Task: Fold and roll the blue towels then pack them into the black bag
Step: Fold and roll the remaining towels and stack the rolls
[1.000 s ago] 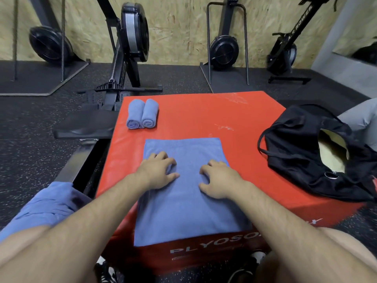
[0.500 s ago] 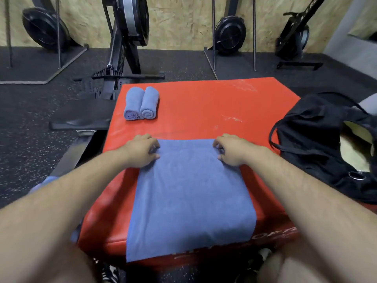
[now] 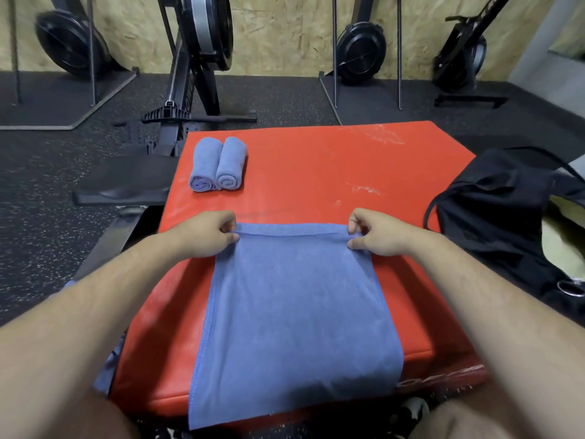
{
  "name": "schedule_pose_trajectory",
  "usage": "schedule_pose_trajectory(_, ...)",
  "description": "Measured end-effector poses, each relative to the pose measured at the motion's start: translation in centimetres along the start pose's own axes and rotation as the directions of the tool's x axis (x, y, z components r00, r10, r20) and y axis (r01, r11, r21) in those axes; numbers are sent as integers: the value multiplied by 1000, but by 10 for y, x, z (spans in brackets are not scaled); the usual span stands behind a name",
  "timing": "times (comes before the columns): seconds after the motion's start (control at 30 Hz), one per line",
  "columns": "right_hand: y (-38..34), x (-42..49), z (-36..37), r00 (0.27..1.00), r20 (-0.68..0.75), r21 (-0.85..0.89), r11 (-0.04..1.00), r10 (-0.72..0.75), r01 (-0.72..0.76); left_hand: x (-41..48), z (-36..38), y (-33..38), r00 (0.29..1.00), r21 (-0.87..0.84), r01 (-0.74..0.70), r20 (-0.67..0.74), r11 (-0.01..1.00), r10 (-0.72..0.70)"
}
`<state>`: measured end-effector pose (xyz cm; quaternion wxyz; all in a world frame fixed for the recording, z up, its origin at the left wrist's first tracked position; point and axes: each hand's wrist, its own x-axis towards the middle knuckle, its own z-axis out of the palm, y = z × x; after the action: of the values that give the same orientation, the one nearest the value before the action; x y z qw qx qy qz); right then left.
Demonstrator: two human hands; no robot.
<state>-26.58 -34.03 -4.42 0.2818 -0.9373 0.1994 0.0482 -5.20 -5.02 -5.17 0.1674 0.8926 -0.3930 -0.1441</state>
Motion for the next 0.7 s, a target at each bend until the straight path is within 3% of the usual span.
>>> schedule_pose_trajectory(0.37,4,17,9,970,-225,-154,980,89,-126,12,18,0,969,6,76,-235,997,-73)
schedule_pose_trajectory(0.5,3,25,16,972,-218,-168,977,90,-128,15,22,2,977,34,93,-197,995,-84)
schedule_pose_trajectory(0.7,2,23,30,971,-232,-260,958,62,-123,16,20,0,978,93,-3,-205,996,22)
